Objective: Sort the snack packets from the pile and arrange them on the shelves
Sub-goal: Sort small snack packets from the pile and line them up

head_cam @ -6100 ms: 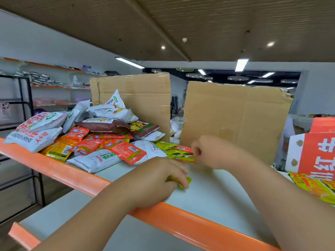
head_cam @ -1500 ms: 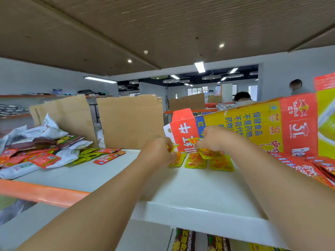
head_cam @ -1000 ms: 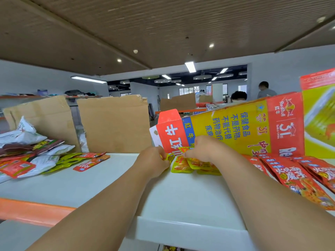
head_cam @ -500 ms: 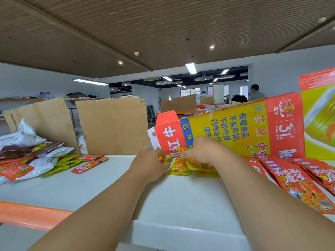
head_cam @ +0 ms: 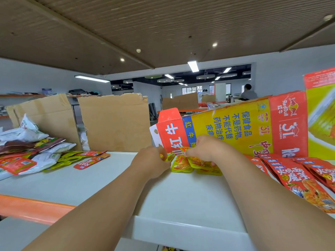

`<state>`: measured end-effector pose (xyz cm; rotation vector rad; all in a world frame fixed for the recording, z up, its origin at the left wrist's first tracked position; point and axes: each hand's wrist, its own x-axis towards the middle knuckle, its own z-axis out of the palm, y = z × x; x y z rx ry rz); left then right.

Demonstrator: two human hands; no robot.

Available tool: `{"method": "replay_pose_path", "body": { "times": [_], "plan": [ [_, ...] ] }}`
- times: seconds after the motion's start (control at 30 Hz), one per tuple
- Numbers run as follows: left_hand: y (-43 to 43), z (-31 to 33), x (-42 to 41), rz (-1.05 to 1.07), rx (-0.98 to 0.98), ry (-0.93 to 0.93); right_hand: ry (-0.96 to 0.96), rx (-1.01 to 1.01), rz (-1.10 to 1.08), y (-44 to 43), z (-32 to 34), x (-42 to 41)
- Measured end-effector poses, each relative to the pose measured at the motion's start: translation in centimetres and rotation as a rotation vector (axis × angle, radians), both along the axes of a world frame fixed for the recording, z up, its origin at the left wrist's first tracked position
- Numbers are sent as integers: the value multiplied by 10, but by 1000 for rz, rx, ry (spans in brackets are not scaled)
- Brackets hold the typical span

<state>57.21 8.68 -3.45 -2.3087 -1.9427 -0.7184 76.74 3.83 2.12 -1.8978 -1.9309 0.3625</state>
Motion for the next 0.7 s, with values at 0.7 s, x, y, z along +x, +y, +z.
{"method": "replay_pose_path", "body": {
  "times": [0.7],
  "plan": [
    [-7, 7, -1, 68, -105, -32, -25, -14, -53, 6, -1, 4]
  ]
}}
